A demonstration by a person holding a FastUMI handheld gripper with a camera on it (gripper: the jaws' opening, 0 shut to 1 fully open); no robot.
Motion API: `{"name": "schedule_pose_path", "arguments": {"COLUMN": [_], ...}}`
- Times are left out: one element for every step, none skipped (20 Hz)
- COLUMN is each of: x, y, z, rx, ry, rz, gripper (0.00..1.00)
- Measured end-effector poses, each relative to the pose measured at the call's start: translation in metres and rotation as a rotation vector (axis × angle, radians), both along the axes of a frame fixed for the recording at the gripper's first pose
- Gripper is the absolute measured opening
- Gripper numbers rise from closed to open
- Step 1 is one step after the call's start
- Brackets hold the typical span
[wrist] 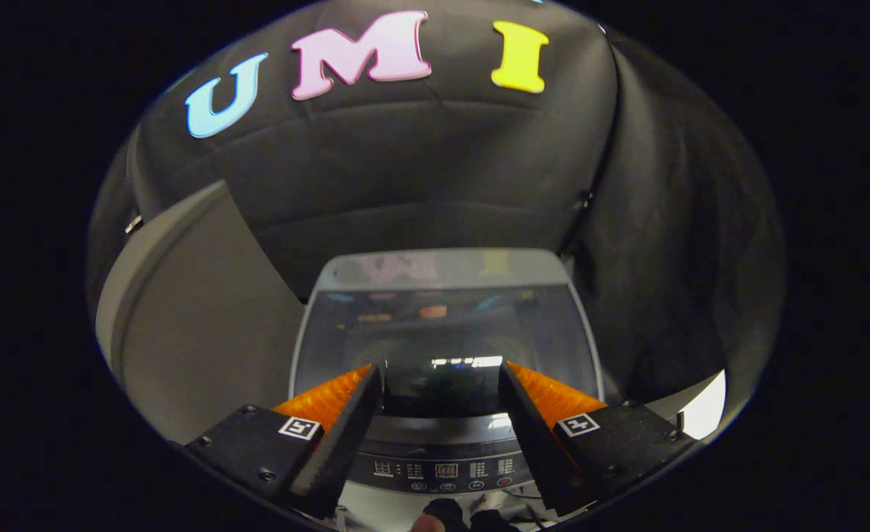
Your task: Put the clothes into the washing machine and then close the washing machine lid.
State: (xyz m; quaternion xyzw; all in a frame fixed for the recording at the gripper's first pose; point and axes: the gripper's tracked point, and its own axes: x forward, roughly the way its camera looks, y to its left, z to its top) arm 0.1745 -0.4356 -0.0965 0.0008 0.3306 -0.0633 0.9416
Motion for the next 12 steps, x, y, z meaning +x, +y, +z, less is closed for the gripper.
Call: {"name": "schedule_pose_path", "arguments": {"x": [0.002,-0.002,-0.003,-0.005,-0.009,-0.016,-0.021,-0.024,-0.031,-0.039,-0.044,-0.047], "y": [0.007,0.011,0.018,0.024,0.03,0.037,0.041,0.049,0.054,0.055,0.056,0.057], "z": [0.024,0.045,0.069,0.097,0.124,0.151,0.181,0.208,0.228,0.24,0.248,0.256], "rx": [-0.005,0.0,0.013,0.023,0.031,0.033,0.041,0.055,0.063,0.06,0.046,0.023], "ry": [-0.059,-0.12,-0.187,-0.258,-0.326,-0.396,-0.47,-0.539,-0.592,-0.634,-0.655,-0.673], "rz": [0.011,0.023,0.038,0.045,0.054,0.06,0.067,0.081,0.089,0.091,0.1,0.105], "gripper": [1.0,1.0,1.0,1.0,1.0,1.0,1.0,1.0,0.99,1.0,0.99,0.99]}}
